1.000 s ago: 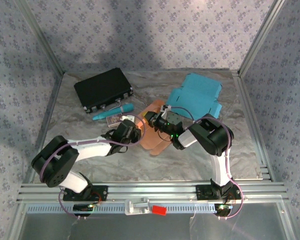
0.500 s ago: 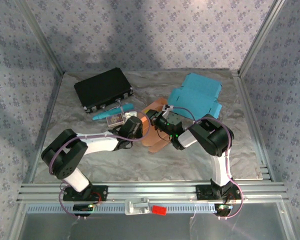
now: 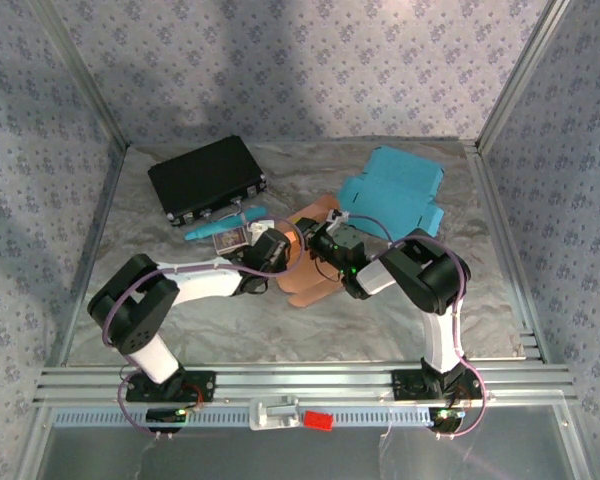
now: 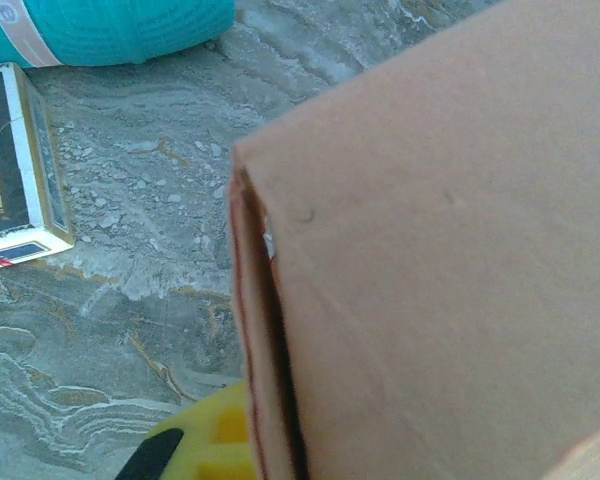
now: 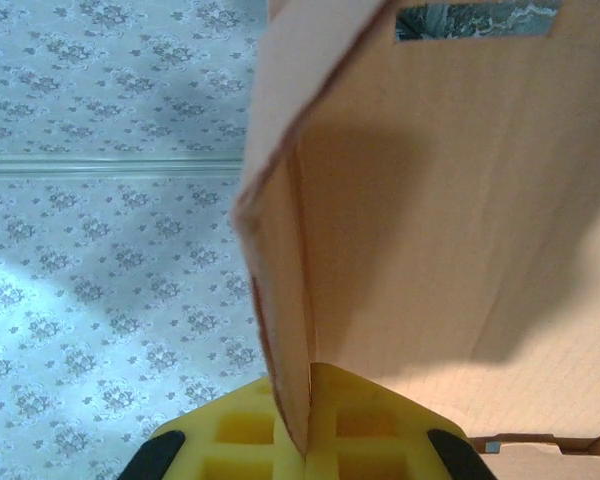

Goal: Fold the paper box

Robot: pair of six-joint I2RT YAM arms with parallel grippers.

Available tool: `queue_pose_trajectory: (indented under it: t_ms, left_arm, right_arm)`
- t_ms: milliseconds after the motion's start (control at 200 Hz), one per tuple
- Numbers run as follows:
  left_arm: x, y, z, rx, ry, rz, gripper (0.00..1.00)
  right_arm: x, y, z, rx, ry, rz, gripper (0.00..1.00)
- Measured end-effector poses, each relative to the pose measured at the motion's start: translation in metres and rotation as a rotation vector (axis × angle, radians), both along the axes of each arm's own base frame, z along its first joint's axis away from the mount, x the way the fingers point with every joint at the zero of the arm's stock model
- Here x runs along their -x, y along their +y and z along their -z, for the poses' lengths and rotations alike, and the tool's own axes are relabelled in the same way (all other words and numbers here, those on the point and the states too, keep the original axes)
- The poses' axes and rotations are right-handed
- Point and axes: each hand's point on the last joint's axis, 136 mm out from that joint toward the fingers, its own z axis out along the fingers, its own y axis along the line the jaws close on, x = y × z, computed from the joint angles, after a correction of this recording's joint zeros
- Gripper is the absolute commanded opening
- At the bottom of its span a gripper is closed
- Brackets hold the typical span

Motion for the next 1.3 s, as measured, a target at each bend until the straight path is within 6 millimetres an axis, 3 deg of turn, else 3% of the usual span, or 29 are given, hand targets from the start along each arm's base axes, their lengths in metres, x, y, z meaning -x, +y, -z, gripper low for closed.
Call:
queue_pose_trajectory:
  t_ms: [280,520,665,864,949,1104,1299]
  left_arm:
    - [-0.002,-0.002,-0.001,-0.031,0.016,0.008,0.00]
    - [-0.008,-0.003,-0.016,-0.055,0.060,0.000,0.00]
    - [-0.010,0.012,-0.032,-0.026,0.147,-0.038,0.00]
    - [-0.018,0.047,-0.049,0.059,0.306,-0.108,0.00]
    - [-0.017,0.054,-0.058,0.090,0.369,-0.116,0.00]
    - [-0.016,0.048,-0.072,0.135,0.456,-0.096,0.00]
    - [-0.007,0.044,-0.072,0.145,0.573,-0.082,0.00]
  right_arm:
    - [-0.002,-0.003,0.001,-0.002,0.024,0.023,0.00]
    - [0.004,-0.010,-0.008,0.033,0.113,0.017,0.56]
    - [0.009,-0.038,-0.045,0.118,0.178,0.035,0.76]
    - [0.003,-0.089,-0.157,0.269,0.081,0.097,0.77]
    - [0.002,-0.107,-0.183,0.351,0.057,0.106,0.75]
    - [-0.001,-0.118,-0.184,0.521,0.090,0.069,0.71]
    - [-0.005,-0.090,-0.160,0.699,0.164,-0.069,0.66]
